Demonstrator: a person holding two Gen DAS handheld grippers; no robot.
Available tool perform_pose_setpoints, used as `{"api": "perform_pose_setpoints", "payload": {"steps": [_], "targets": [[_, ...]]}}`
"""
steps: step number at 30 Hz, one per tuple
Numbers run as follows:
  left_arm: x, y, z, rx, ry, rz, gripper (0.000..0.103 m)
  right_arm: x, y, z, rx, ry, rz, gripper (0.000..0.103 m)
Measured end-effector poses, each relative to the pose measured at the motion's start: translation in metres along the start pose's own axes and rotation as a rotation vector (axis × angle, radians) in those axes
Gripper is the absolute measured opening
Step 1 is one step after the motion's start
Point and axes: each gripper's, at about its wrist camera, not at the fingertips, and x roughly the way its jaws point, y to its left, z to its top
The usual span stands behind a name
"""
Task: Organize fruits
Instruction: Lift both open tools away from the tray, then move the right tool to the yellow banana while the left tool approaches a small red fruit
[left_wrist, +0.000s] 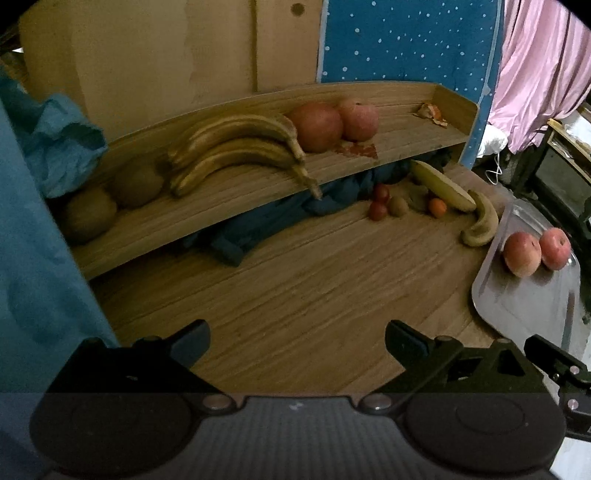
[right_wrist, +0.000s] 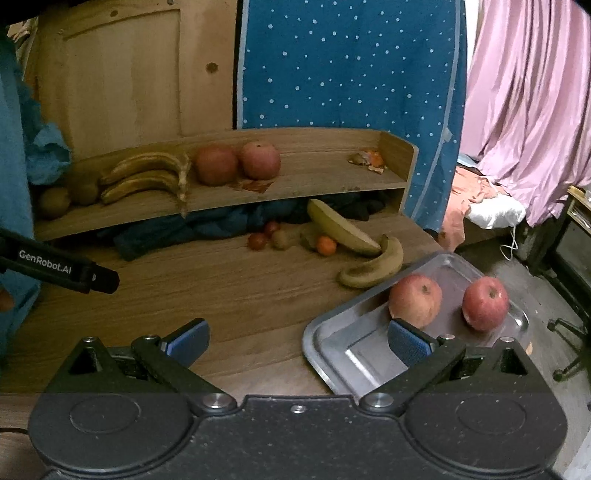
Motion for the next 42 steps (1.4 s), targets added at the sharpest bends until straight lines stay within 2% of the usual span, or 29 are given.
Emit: {"api": "perform_pose_setpoints", "payload": {"steps": [12,19,30,42], "targets": [[0.059,-0.067,0.051,-0.058,0.048,0.030,0.103,0.074,-0.077,0.029,-0.100,0.023,0.059,0.102],[0.093,-0.102,0.078,-0.070,0.076,0.082,0.103,0.111,-0.106,0.044,-0.129,0.042,0.129,0.102],[0.119,-0.117,0.100,-0.098,0.109,0.177,0.103,0.157,-0.121,0.073,-0.157,0.047,0.221,0.102],[0.145,-0.115,0.110,-0.122,0.142,0.213,0.103,0.199,-0.118,0.094,-0.274,0.113,0.206,0.102]]}}
